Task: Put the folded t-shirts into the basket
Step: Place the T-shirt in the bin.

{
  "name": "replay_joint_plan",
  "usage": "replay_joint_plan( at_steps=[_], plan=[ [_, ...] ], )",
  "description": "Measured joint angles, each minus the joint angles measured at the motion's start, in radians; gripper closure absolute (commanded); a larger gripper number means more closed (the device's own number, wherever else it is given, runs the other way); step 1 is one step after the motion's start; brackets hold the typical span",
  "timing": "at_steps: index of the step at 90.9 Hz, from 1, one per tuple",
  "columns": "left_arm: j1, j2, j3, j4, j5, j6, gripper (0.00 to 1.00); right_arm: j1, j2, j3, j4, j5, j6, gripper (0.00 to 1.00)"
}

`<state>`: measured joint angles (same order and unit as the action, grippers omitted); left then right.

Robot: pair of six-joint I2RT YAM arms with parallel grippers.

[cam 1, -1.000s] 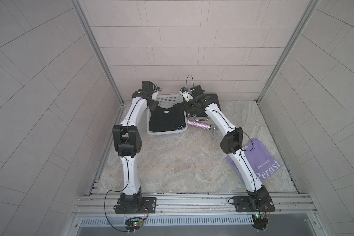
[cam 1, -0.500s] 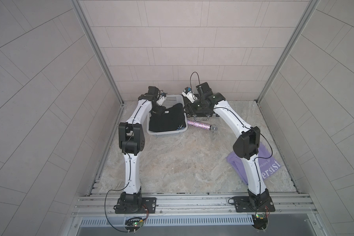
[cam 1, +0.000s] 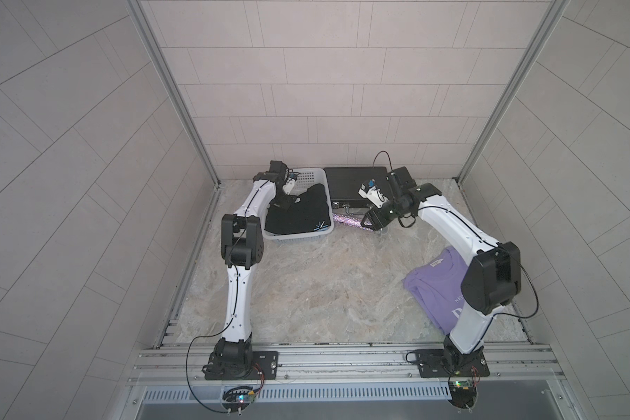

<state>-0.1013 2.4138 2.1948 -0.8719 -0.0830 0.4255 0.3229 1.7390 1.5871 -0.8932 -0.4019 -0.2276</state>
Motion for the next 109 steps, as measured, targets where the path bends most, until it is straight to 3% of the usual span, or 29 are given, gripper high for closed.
replay_joint_plan(
  at_steps=[31,50,70,90,109],
  plan=[
    [-0.013,-0.156,-0.115,-0.016,0.127,-0.05,0.24,-0.278,-0.203,-0.282,0.009,0.084,-0.115,0.3],
    [-0.115,-0.269,-0.19,0.015,0.178,-0.061,0.25,-0.462,-0.214,-0.366,0.007,0.134,-0.192,0.29],
    [-0.221,-0.177,-0.119,0.04,0.182,-0.071,0.33,-0.534,-0.246,-0.44,0.011,0.163,-0.24,0.29],
    [-0.223,-0.053,-0.03,0.04,0.172,-0.063,0.33,-0.599,-0.289,-0.474,0.021,0.172,-0.278,0.29],
    [-0.223,-0.019,-0.016,0.029,0.163,-0.034,0.29,-0.633,-0.296,-0.521,0.034,0.182,-0.3,0.29]
  ],
)
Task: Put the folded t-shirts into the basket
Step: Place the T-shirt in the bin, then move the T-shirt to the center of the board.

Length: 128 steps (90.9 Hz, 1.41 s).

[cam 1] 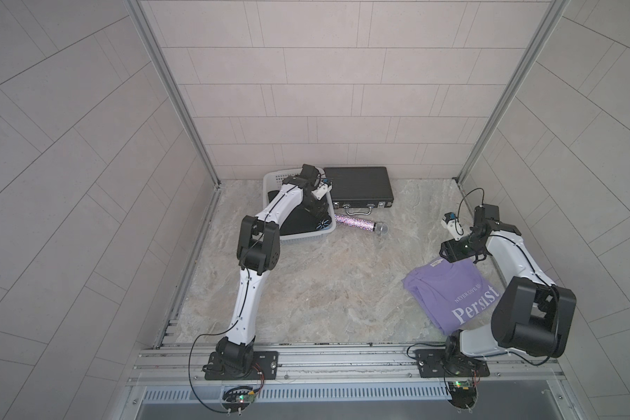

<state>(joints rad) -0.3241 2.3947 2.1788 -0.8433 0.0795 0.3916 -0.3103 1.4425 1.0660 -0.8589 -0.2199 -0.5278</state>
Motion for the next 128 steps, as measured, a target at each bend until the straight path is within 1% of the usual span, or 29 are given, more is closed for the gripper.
replay_joint_plan(
  at_steps=[13,25,34,43,59,71,80,86,92,101,110,115,121,128],
  plan=[
    [-0.005,0.0,0.017,-0.019,-0.027,0.008,0.24,-0.011,0.001,-0.017,0.003,0.023,-0.009,0.28],
    [-0.006,-0.013,0.027,-0.047,-0.023,0.008,0.19,-0.04,0.017,0.01,0.007,0.062,-0.028,0.26],
    [-0.01,-0.051,0.024,-0.073,-0.009,0.006,0.14,-0.069,0.047,0.039,0.026,0.102,-0.044,0.24],
    [-0.018,-0.124,0.003,-0.09,0.005,0.004,0.1,-0.094,0.098,0.072,0.048,0.142,-0.058,0.22],
    [-0.019,-0.298,-0.087,-0.096,0.027,0.001,0.04,-0.115,0.245,0.142,0.064,0.17,-0.073,0.21],
    [-0.021,-0.405,-0.194,-0.084,0.045,0.001,0.03,-0.116,0.321,0.174,0.034,0.112,-0.096,0.21],
    [-0.021,-0.465,-0.279,-0.076,0.045,0.005,0.02,-0.116,0.32,0.163,0.018,0.084,-0.106,0.21],
    [-0.021,-0.5,-0.335,-0.064,0.04,0.01,0.02,-0.117,0.283,0.124,0.04,0.091,-0.108,0.21],
    [-0.021,-0.534,-0.39,-0.055,0.032,0.016,0.02,-0.12,0.208,0.064,0.068,0.109,-0.113,0.2],
    [-0.021,-0.597,-0.481,-0.027,0.017,0.026,0.0,-0.122,0.045,-0.017,0.092,0.102,-0.148,0.2],
    [-0.021,-0.662,-0.567,-0.007,-0.004,0.031,0.0,-0.105,-0.134,-0.084,0.072,0.05,-0.223,0.2],
    [-0.021,-0.691,-0.608,0.005,-0.017,0.035,0.0,-0.061,-0.209,-0.12,0.047,0.031,-0.257,0.2],
    [-0.021,-0.718,-0.65,0.015,-0.027,0.04,0.0,0.039,-0.272,-0.175,0.008,0.005,-0.29,0.2],
    [-0.021,-0.736,-0.684,0.021,-0.042,0.046,0.0,0.162,-0.296,-0.249,-0.025,-0.017,-0.307,0.22]
  ],
)
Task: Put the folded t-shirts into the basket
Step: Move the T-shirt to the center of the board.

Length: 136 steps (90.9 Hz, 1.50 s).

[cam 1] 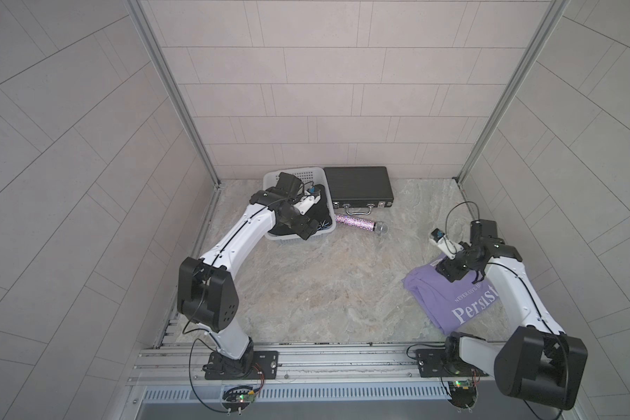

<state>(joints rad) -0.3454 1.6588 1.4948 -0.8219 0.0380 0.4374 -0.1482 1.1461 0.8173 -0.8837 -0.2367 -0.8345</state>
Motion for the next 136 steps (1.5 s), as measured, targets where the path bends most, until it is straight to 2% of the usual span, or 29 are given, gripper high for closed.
replay_joint_plan(
  at_steps=[10,18,31,56,66,78,90,116,136],
  plan=[
    [0.0,-0.01,-0.026,0.005,-0.01,0.001,0.0,0.125,0.006,-0.093,-0.024,-0.009,0.008,0.25],
    [0.0,-0.015,-0.037,0.006,-0.01,0.001,0.0,0.175,0.014,-0.132,-0.021,-0.007,0.031,0.27],
    [0.0,-0.024,-0.051,0.005,-0.01,0.003,0.0,0.23,0.026,-0.173,0.018,0.024,0.067,0.3],
    [0.0,-0.051,-0.082,0.009,-0.013,0.008,0.0,0.28,0.136,-0.185,0.119,0.126,0.117,0.44],
    [0.0,-0.063,-0.112,0.012,-0.017,0.008,0.0,0.303,0.142,-0.197,0.15,0.167,0.121,0.55],
    [0.002,-0.08,-0.147,0.016,-0.03,0.008,0.0,0.323,0.156,-0.191,0.167,0.201,0.129,0.73],
    [0.019,-0.113,-0.182,0.025,-0.031,0.008,0.0,0.363,0.189,-0.163,0.163,0.21,0.135,0.84],
    [0.147,-0.182,-0.255,0.04,-0.027,0.007,0.0,0.52,0.349,-0.006,0.064,0.101,0.18,0.85],
    [0.255,-0.243,-0.287,0.039,-0.027,0.004,0.0,0.708,0.537,0.194,-0.009,-0.01,0.309,0.86]
  ],
)
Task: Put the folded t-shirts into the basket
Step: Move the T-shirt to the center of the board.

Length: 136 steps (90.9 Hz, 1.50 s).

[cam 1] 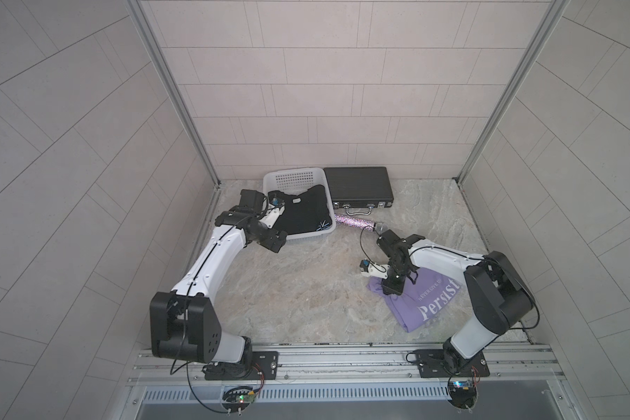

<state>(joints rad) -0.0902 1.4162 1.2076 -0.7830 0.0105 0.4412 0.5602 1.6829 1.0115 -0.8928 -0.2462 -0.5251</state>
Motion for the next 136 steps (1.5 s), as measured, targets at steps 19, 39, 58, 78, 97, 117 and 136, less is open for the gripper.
replay_joint_plan(
  at_steps=[19,39,58,78,97,117,136],
  plan=[
    [0.045,-0.052,-0.006,-0.008,-0.007,0.0,0.0,0.096,0.126,0.15,0.045,-0.142,0.254,0.86],
    [0.057,-0.069,-0.008,-0.029,-0.008,-0.008,0.0,0.179,0.181,0.211,0.197,-0.167,0.583,0.83],
    [0.057,-0.083,-0.034,-0.051,0.026,-0.034,0.0,0.259,0.221,0.287,0.376,-0.175,0.851,0.6],
    [0.057,-0.109,-0.078,-0.072,0.145,-0.035,0.0,0.233,0.194,0.3,0.414,-0.263,0.886,0.36],
    [-0.021,-0.152,-0.173,-0.079,0.272,-0.004,0.01,0.063,-0.011,0.201,0.351,-0.361,0.695,0.31],
    [-0.235,-0.141,-0.263,-0.023,0.279,0.046,0.02,-0.207,-0.095,0.172,0.234,-0.238,0.481,0.29],
    [-0.373,0.024,-0.249,0.062,0.225,0.063,0.02,-0.312,0.016,0.159,0.174,-0.138,0.388,0.29]
  ],
)
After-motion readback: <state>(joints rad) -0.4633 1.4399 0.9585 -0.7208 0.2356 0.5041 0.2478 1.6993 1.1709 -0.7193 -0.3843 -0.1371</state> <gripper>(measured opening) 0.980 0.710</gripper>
